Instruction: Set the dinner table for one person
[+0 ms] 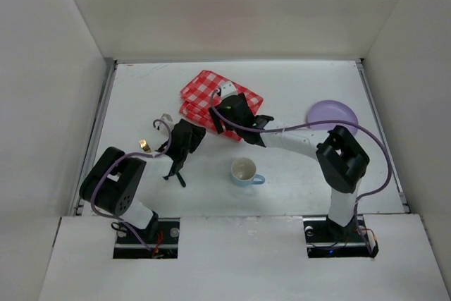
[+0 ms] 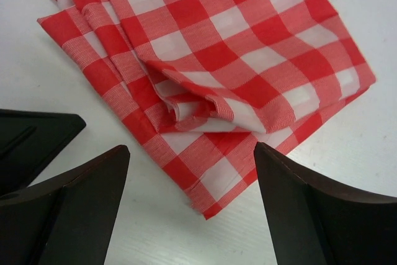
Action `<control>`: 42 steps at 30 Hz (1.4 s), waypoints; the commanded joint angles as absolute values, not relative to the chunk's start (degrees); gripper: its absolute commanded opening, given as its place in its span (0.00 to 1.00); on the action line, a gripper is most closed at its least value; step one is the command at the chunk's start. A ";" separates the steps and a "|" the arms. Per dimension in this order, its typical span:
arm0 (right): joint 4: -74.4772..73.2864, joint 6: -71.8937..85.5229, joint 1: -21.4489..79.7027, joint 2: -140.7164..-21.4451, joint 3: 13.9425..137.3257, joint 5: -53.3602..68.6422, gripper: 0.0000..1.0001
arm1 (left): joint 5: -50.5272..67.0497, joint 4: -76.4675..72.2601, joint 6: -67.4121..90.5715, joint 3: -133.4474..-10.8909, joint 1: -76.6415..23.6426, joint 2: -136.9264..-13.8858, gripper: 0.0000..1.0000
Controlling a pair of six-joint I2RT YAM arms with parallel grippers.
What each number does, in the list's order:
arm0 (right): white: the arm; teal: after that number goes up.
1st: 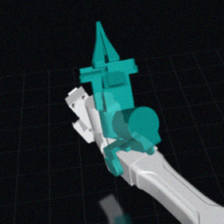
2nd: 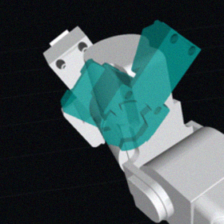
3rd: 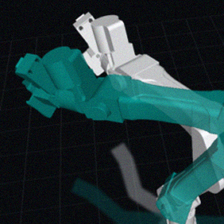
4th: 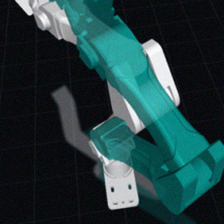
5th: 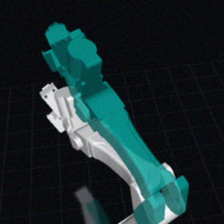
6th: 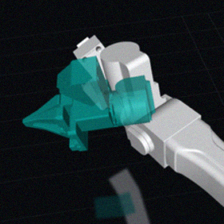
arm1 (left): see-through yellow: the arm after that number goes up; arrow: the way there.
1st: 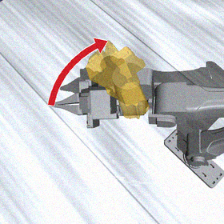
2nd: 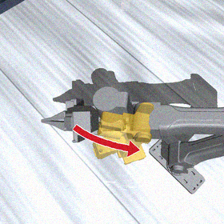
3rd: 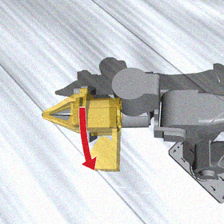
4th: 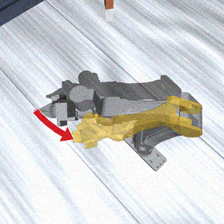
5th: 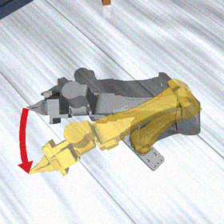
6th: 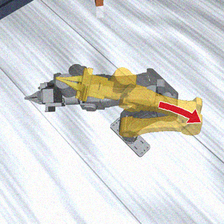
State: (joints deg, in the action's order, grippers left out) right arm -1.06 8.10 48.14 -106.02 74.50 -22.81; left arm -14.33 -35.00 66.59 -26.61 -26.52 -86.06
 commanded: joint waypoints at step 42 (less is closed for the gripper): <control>-6.43 11.49 42.68 -113.40 92.12 -24.36 0.12 | -15.20 -44.12 72.07 -33.40 -29.22 -100.72 0.33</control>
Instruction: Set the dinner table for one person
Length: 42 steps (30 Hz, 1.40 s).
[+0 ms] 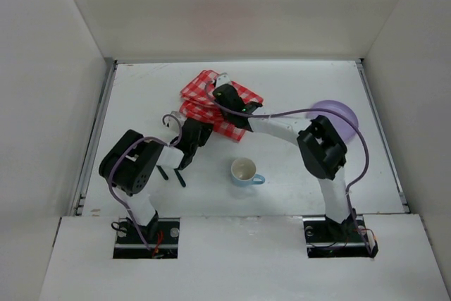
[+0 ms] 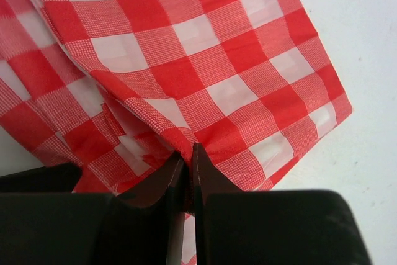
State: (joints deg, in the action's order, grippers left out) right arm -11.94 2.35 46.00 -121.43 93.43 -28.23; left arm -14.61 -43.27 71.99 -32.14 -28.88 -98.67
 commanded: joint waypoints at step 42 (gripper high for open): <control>3.52 51.86 3.91 -103.53 71.11 -9.15 0.12 | -13.44 -19.07 59.15 -43.24 -33.52 -91.92 0.49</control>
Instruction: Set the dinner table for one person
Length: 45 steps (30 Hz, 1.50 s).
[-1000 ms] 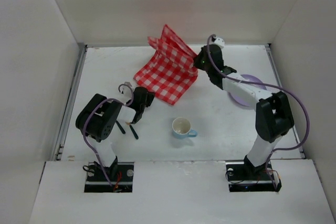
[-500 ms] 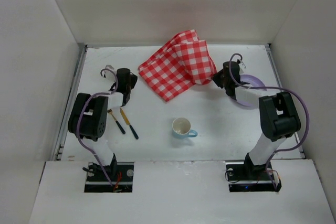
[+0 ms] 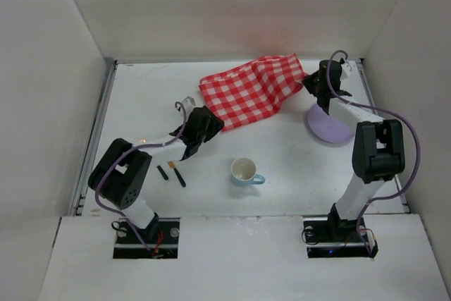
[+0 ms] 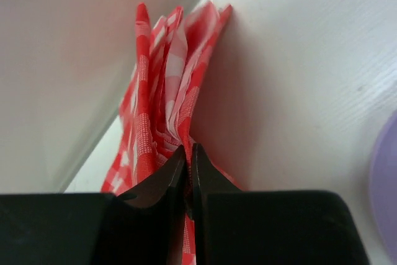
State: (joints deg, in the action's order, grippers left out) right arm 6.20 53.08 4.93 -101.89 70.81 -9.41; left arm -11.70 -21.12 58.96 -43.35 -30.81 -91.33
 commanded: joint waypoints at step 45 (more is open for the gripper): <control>6.42 39.55 14.97 -71.12 37.44 -23.54 0.68 | -19.16 -17.66 51.33 -31.19 -25.71 -69.33 0.34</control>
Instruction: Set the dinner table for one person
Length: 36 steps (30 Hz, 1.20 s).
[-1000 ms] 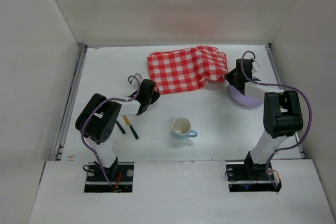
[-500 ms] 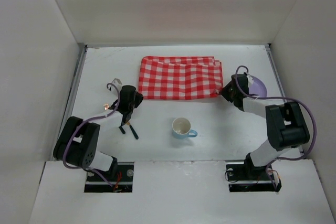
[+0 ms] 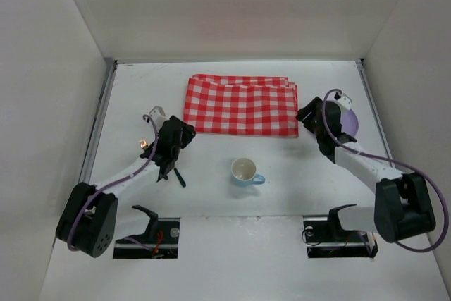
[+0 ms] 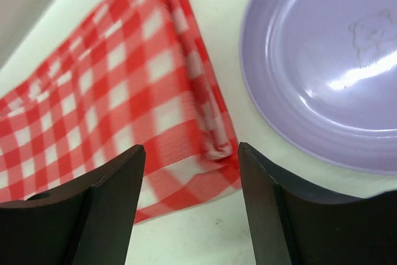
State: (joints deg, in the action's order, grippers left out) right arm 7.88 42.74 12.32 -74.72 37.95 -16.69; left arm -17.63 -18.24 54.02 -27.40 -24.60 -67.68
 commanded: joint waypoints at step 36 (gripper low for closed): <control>8.37 47.01 18.16 -69.54 37.71 -15.72 0.56 | -15.03 -23.29 50.63 -30.32 -22.97 -68.91 0.37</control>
